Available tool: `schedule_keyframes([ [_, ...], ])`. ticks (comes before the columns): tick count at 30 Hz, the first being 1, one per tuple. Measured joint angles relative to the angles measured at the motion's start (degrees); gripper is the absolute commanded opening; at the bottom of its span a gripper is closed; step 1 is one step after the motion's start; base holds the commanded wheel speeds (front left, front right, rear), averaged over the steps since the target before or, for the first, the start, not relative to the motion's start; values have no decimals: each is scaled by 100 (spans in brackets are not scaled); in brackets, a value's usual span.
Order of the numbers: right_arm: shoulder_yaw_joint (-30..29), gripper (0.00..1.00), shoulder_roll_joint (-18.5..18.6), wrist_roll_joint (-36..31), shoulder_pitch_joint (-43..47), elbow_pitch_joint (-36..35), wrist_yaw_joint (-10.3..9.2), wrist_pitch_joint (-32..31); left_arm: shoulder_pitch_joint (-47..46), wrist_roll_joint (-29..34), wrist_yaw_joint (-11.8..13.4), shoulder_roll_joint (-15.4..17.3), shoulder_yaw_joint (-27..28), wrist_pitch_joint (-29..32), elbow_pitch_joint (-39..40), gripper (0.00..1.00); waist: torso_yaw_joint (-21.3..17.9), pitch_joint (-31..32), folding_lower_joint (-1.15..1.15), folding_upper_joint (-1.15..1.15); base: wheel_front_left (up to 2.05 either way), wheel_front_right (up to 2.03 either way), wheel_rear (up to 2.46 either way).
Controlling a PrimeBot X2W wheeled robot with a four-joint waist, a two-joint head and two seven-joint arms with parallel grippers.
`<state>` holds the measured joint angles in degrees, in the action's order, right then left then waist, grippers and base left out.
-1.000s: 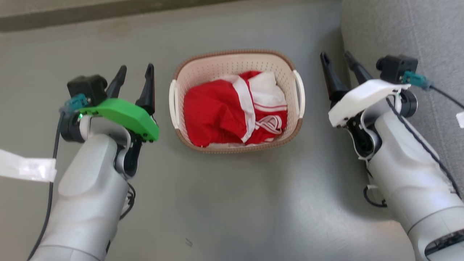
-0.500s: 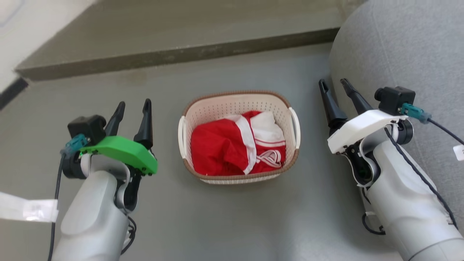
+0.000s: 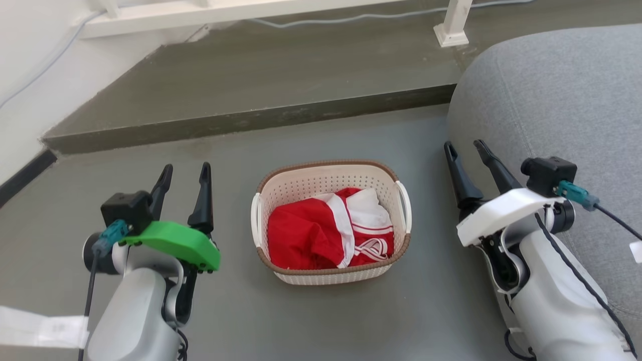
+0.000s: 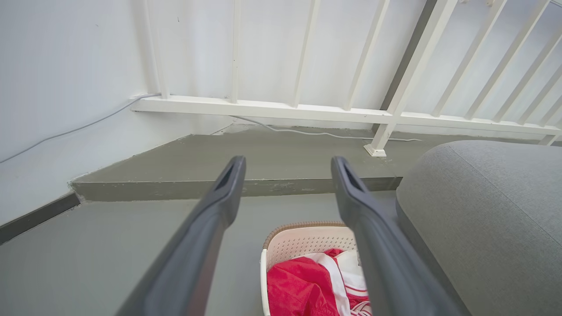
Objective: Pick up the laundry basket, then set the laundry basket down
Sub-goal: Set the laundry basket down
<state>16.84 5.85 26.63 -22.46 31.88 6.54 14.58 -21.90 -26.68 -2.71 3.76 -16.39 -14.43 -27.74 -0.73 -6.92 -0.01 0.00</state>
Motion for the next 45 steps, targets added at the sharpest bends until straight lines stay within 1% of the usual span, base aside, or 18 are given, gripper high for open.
schedule_keyframes([
  [4, -120, 100, 1, -48, 215, -212, -1, 0, 218, 43, 73, -10, 138, 0, 211, 100, -2, 87, 0, 0, 0, 0, 0],
  [7, -302, 100, 29, -51, 440, -360, -8, -1, 298, 198, 79, -22, 137, 0, 297, 100, 35, 116, 0, 0, 0, 0, 0],
  [12, -333, 100, 7, -158, 706, -456, -8, 0, 581, 235, 119, -43, 245, 0, 482, 100, 69, 148, 0, 0, 0, 0, 0],
  [23, -390, 100, -40, -300, 860, -836, -8, 0, 883, 378, 121, -82, 388, 0, 791, 100, 71, 176, 0, 0, 0, 0, 0],
  [28, -492, 100, -44, -301, 1012, -927, -8, 0, 950, 379, 121, -91, 447, 0, 839, 100, 71, 178, 0, 0, 0, 0, 0],
  [45, -549, 100, -69, -461, 1156, -1094, -5, 0, 1143, 425, 121, -113, 528, 0, 1005, 100, 111, 170, 0, 0, 0, 0, 0],
])
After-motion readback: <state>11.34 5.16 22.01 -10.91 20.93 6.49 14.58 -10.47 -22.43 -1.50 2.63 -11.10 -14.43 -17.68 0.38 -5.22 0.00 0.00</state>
